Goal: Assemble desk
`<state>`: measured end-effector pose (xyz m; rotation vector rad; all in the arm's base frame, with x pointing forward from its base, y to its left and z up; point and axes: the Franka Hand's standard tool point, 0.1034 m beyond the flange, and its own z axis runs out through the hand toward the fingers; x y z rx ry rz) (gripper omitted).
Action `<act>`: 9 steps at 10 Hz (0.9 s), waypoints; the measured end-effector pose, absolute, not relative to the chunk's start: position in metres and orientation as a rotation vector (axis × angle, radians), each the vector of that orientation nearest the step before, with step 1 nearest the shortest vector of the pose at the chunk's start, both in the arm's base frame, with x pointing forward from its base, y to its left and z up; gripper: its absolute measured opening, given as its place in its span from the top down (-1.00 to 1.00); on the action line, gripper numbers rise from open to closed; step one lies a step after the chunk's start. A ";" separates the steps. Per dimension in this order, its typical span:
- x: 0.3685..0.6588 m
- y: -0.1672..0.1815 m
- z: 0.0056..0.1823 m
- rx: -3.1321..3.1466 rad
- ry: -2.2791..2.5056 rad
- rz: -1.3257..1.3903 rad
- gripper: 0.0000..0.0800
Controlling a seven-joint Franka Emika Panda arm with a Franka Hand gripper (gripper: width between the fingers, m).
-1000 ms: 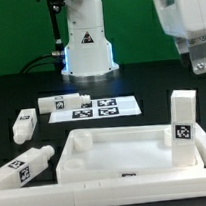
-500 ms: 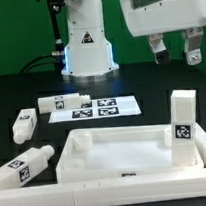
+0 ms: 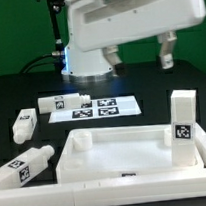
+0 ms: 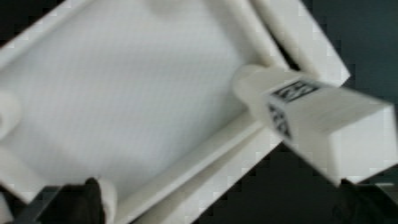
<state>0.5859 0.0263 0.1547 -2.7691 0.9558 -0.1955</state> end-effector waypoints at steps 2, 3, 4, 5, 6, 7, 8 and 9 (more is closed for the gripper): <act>0.586 0.023 0.154 -2.819 0.819 -0.210 -0.62; 0.586 0.023 0.153 -2.824 0.807 -0.210 -0.62; 0.586 0.022 0.153 -2.823 0.810 -0.209 -0.62; 0.585 0.022 0.153 -2.823 0.810 -0.209 -0.62; 0.584 0.019 0.151 -2.832 0.792 -0.208 -0.62; 0.578 0.002 0.142 -2.876 0.660 -0.207 -0.62; 0.574 -0.019 0.131 -2.886 0.664 -0.184 -0.62; 0.572 -0.030 0.125 -2.902 0.638 -0.164 -0.62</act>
Offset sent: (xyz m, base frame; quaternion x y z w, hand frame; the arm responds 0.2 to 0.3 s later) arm 0.0000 0.0000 0.0000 0.0000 0.0000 0.0000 1.0000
